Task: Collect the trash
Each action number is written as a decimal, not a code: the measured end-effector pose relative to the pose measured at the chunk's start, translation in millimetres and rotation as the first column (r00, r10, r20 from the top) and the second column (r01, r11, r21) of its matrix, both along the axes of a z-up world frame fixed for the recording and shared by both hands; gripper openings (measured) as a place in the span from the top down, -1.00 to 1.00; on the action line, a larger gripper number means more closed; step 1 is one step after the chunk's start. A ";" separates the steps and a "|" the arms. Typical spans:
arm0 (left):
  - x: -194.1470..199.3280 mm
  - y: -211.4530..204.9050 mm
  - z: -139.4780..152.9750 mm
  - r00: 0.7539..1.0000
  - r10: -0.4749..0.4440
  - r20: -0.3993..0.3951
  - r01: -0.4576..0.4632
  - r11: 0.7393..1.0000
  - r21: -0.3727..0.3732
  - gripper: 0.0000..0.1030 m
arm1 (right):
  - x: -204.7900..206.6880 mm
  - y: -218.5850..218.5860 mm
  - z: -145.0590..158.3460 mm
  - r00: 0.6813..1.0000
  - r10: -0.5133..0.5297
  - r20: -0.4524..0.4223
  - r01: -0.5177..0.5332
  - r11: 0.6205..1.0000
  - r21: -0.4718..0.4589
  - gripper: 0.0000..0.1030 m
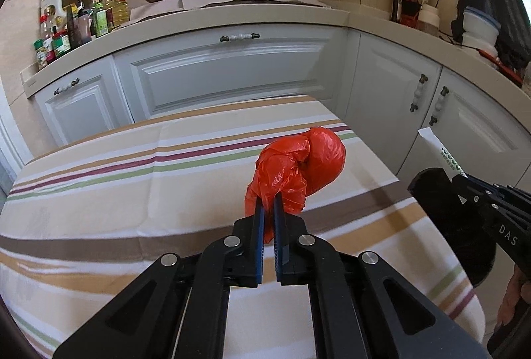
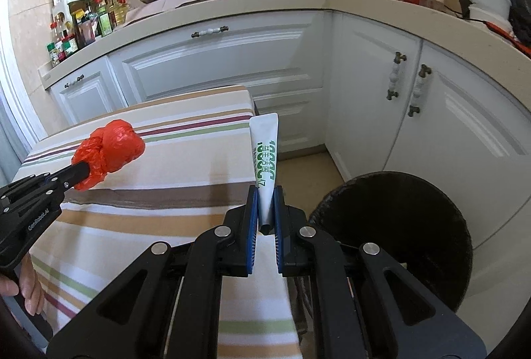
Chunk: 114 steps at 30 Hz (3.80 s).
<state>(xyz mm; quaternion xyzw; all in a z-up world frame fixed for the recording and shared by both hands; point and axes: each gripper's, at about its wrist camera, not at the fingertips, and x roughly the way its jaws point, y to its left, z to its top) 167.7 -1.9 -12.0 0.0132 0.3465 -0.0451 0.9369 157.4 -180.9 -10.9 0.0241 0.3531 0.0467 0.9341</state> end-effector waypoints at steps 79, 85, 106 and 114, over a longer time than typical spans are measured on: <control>-89.1 -137.3 30.9 0.956 -0.244 0.165 0.243 0.970 0.027 -0.54 | -135.5 -116.2 30.1 0.907 -0.395 0.149 0.404 0.914 -0.040 -0.34; -101.0 -125.9 34.8 0.957 -0.230 0.177 0.229 0.973 0.026 -0.56 | -149.9 -107.9 37.1 0.904 -0.393 0.167 0.405 0.913 -0.046 -0.37; -119.0 -106.4 38.8 0.962 -0.190 0.198 0.190 0.982 0.019 -0.60 | -182.7 -95.2 55.0 0.883 -0.408 0.231 0.432 0.899 -0.065 -0.47; -120.6 -103.5 39.7 0.961 -0.187 0.203 0.188 0.982 0.014 -0.60 | -186.4 -94.1 57.0 0.882 -0.406 0.239 0.433 0.899 -0.069 -0.47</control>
